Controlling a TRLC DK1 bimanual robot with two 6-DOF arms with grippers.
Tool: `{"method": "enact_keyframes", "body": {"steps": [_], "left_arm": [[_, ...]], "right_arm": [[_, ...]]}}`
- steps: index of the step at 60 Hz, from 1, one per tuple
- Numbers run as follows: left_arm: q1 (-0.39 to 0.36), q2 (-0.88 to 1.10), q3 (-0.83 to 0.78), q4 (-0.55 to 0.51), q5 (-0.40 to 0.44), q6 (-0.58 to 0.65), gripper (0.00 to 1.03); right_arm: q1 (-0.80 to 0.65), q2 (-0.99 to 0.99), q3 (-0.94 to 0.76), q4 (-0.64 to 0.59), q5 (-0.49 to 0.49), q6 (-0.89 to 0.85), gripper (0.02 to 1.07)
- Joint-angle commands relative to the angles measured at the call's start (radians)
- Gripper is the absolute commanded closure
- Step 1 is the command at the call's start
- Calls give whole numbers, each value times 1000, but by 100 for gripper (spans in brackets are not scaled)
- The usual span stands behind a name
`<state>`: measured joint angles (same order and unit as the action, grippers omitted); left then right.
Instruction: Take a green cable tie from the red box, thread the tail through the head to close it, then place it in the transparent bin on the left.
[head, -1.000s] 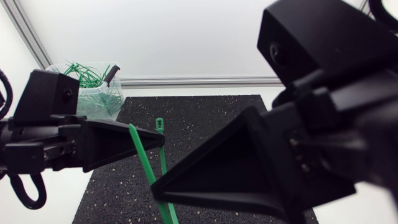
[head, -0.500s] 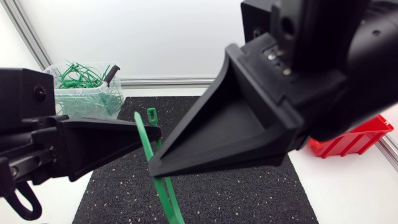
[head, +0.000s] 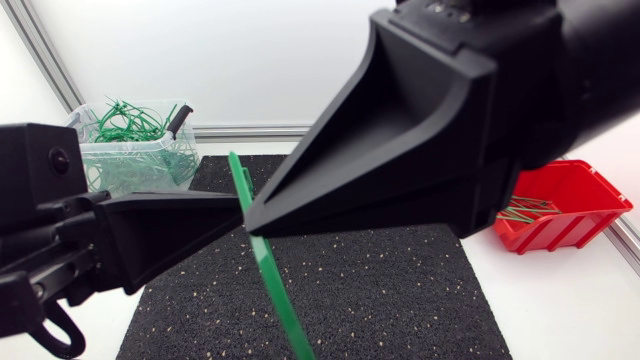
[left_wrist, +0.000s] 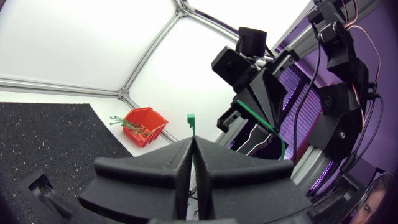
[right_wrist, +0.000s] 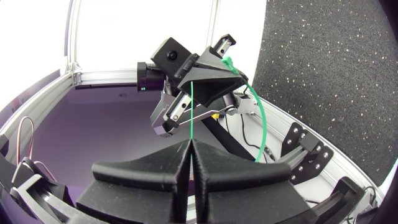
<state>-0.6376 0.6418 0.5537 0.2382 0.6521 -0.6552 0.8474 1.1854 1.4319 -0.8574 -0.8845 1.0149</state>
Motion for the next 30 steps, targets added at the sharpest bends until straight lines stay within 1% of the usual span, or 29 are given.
{"method": "enact_keyframes", "body": {"steps": [1, 17, 30], "left_arm": [[-22, 1, -18, 33, -17, -23, 100], [-76, 44, -3, 81, -71, -21, 100], [-76, 61, -14, 118, -100, -12, 100]], "right_arm": [[-18, 11, 19, -14, -11, 48, 102], [-47, -7, 2, -26, -30, 85, 102], [-73, -26, -51, 11, -39, 133, 102]]}}
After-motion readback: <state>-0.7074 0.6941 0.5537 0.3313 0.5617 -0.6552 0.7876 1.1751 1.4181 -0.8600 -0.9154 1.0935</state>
